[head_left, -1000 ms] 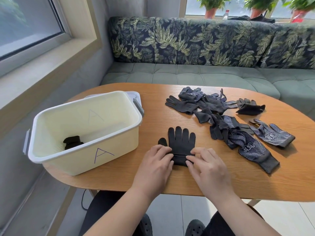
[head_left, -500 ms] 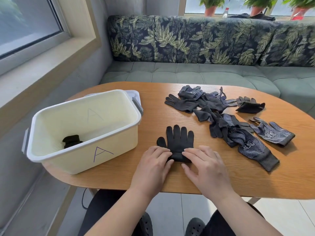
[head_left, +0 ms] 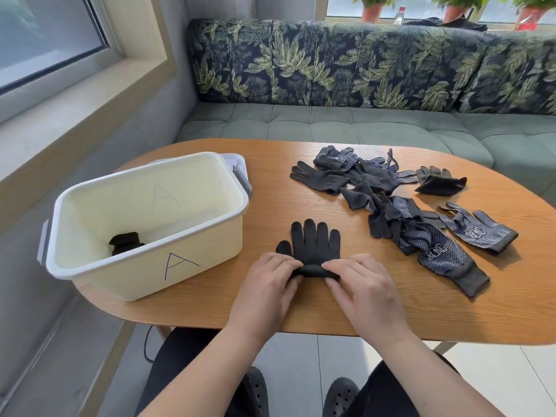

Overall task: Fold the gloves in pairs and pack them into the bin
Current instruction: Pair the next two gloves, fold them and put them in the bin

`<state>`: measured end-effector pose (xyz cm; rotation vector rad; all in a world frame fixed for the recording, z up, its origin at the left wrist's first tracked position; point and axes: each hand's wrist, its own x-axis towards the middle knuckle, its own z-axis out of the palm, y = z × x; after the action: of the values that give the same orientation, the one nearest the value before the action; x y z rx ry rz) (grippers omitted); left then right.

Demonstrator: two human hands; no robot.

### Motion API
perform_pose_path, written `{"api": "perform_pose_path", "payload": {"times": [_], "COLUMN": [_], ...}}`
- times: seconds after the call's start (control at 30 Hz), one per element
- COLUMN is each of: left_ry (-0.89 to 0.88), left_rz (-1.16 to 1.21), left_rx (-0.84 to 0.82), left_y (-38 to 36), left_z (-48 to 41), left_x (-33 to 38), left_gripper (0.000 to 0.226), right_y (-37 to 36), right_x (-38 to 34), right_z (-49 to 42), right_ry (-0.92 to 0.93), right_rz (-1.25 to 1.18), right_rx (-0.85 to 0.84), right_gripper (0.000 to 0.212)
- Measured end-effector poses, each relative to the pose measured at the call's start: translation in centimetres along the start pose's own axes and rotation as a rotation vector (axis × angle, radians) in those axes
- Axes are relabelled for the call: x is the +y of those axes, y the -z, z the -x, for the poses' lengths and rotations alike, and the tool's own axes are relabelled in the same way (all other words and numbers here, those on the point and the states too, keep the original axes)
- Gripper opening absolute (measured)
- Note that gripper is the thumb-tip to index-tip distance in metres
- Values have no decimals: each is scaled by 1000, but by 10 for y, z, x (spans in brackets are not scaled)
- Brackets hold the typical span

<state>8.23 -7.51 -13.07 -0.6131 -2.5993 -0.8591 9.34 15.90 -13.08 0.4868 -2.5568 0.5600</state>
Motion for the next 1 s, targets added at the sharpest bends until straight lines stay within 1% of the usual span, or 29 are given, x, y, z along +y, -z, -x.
{"api": "perform_pose_path", "payload": {"times": [0.1, 0.2, 0.3, 0.37, 0.43, 0.6, 0.73, 0.8, 0.9, 1.0], "left_ry": [68, 140, 153, 136, 115, 108, 101, 89, 83, 1], "left_rz": [61, 136, 147, 148, 120, 13, -79, -115, -146, -146], "left_rx": [-15, -29, -36, -30, -23, -46, -51, -48, -53, -56], "left_y": [4, 8, 10, 10, 8, 0, -3, -4, -3, -2], "left_z": [0, 0, 0, 0, -1, -2, -1, 0, 0, 0], "left_x": [3, 5, 6, 6, 4, -1, 0, 1, 2, 2], "left_gripper": [27, 30, 25, 22, 22, 31, 37, 40, 46, 47], "right_y": [3, 4, 4, 5, 5, 1, -2, -3, -3, -3], "right_x": [0, 1, 3, 4, 4, 6, 3, 1, 0, 1], "right_z": [0, 0, -2, -4, -4, -6, -3, -2, -3, -2], "right_ry": [-42, -156, -260, -291, -282, -214, -154, -164, -182, -174], "right_rz": [-110, -246, -378, -397, -356, -269, -93, -14, 43, 73], "right_rx": [-14, -42, -84, -98, -105, -122, -103, -119, -140, -157], "right_gripper": [30, 34, 39, 39, 38, 37, 34, 36, 38, 39]}}
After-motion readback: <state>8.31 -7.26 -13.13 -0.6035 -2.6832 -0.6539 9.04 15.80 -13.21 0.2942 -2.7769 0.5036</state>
